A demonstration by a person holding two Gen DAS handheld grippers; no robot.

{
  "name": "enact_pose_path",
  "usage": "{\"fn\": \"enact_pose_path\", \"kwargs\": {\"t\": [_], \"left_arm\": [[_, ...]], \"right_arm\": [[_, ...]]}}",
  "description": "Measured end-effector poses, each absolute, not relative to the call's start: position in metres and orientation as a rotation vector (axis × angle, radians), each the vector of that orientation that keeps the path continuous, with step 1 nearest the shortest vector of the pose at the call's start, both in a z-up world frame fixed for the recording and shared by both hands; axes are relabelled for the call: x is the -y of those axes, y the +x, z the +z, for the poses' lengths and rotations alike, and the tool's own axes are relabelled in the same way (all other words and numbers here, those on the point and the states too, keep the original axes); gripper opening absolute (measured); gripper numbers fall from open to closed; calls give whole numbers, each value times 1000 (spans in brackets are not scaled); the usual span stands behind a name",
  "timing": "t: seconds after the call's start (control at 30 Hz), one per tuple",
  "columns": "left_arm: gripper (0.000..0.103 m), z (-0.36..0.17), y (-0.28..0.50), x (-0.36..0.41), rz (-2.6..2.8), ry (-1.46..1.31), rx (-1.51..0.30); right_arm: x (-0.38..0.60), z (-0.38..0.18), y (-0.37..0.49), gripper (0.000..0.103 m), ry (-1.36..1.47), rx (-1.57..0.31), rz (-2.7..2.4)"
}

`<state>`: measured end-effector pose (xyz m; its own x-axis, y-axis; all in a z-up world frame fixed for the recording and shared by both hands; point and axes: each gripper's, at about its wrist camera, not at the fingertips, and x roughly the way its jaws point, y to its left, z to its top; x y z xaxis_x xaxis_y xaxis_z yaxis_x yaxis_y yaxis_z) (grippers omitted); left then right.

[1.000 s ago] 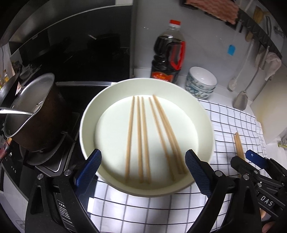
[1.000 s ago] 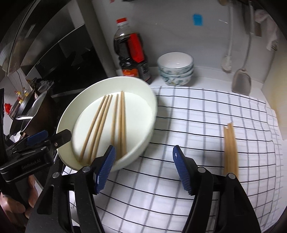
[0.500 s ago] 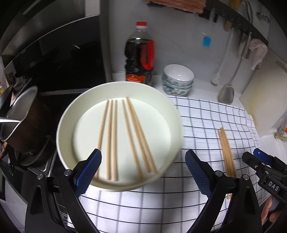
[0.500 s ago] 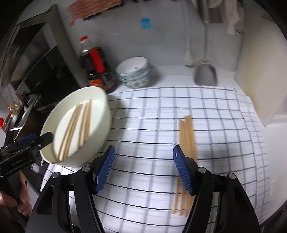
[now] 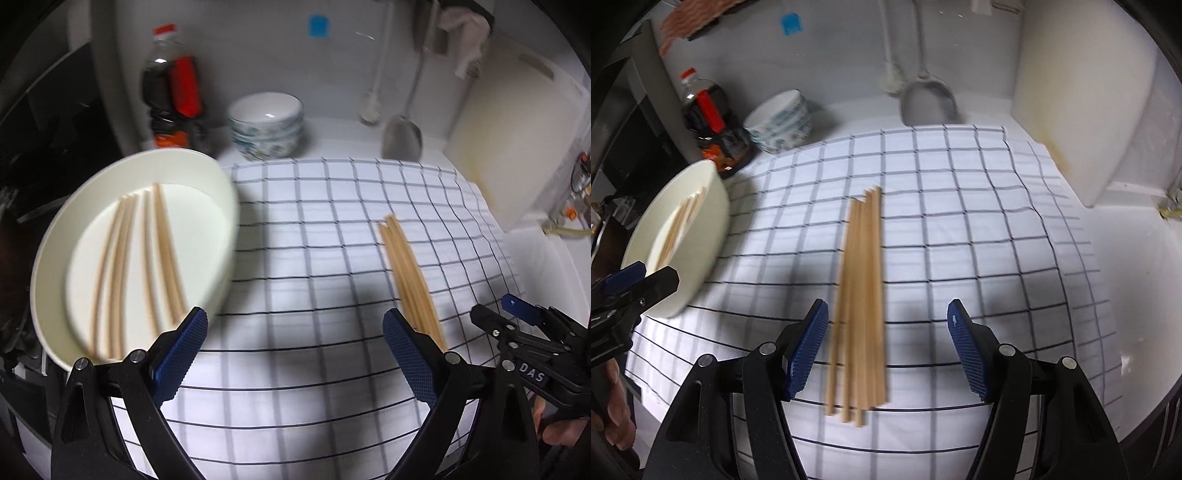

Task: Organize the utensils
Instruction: 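Move both tools back over the remaining chopsticks on the cloth, then close the right gripper on one chopstick while the left gripper grasps another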

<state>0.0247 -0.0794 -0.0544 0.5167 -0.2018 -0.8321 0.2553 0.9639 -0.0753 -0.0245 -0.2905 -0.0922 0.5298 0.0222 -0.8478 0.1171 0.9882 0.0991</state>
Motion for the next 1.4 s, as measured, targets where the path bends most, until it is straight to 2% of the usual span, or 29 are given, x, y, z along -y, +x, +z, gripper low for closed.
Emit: {"fn": "enact_pose_path", "kwargs": {"t": [0.47,1.2,1.23,1.4], "left_arm": [[94,-115,34,126,-273,45,-1044],[94,-139,41,139,-259,17,-1050],[94,-139,41,141,-262,19,-1049],[94,-140,40,148,-275,31,-1041]], "right_arm": [[303,-137,-10,64,79,-1008,-37],[294,-159,-3,64,-49,-987,-48],[295,-160,-1,63,-51,-987,-48],[300,-161,1,48,-40,-976,-44]]}}
